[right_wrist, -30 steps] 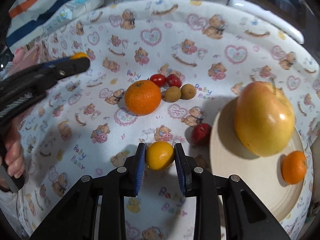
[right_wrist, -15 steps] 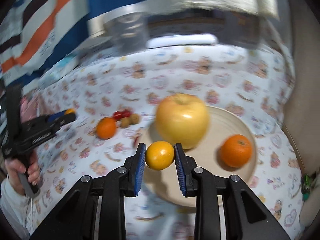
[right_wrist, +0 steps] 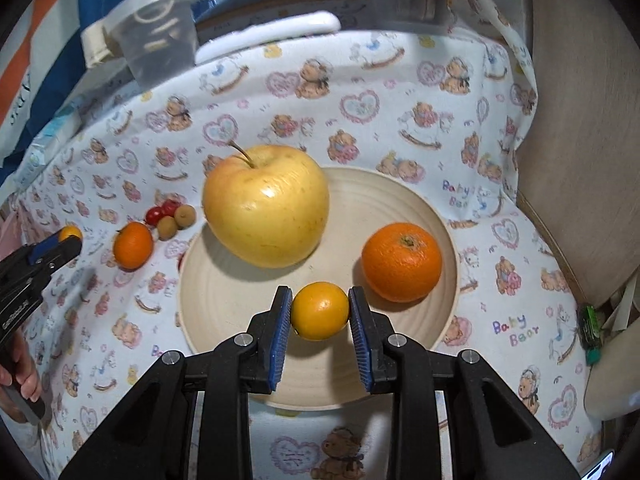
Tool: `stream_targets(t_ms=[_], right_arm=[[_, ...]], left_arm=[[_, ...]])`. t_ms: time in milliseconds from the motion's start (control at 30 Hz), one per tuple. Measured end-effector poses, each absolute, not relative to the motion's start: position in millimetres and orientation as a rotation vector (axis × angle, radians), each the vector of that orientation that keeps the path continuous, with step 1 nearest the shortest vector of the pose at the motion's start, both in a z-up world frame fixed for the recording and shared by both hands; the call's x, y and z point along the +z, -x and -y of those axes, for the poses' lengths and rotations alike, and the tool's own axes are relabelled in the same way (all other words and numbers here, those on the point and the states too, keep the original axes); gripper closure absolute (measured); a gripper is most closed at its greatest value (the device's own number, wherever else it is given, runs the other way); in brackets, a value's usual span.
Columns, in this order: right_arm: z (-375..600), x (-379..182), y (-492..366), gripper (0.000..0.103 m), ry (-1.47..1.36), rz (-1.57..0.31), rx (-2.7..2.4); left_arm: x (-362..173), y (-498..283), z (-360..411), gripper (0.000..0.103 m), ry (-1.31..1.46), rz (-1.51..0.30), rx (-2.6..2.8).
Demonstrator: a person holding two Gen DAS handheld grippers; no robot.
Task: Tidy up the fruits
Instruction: 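Carry the yellow fruit over the cream plate with the right tool while the left tool carries the orange fruit, then lower the yellow fruit onto the plate and open the right tool while the left tool releases the orange fruit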
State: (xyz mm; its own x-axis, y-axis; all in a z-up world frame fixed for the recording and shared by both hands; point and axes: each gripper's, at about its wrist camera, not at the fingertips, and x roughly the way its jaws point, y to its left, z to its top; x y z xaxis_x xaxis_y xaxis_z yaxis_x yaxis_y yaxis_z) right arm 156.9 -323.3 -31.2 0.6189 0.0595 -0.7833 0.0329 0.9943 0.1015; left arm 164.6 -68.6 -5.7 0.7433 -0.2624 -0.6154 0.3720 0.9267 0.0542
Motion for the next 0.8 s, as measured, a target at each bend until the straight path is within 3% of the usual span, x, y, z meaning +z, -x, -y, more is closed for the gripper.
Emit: stream_targets(t_ms=[800], right_arm=[[331,-45,-162,0.073,-0.143,-0.957,0.005]], left_arm=[[-8,-174,192,0.075,-0.257,-0.671,-0.51]])
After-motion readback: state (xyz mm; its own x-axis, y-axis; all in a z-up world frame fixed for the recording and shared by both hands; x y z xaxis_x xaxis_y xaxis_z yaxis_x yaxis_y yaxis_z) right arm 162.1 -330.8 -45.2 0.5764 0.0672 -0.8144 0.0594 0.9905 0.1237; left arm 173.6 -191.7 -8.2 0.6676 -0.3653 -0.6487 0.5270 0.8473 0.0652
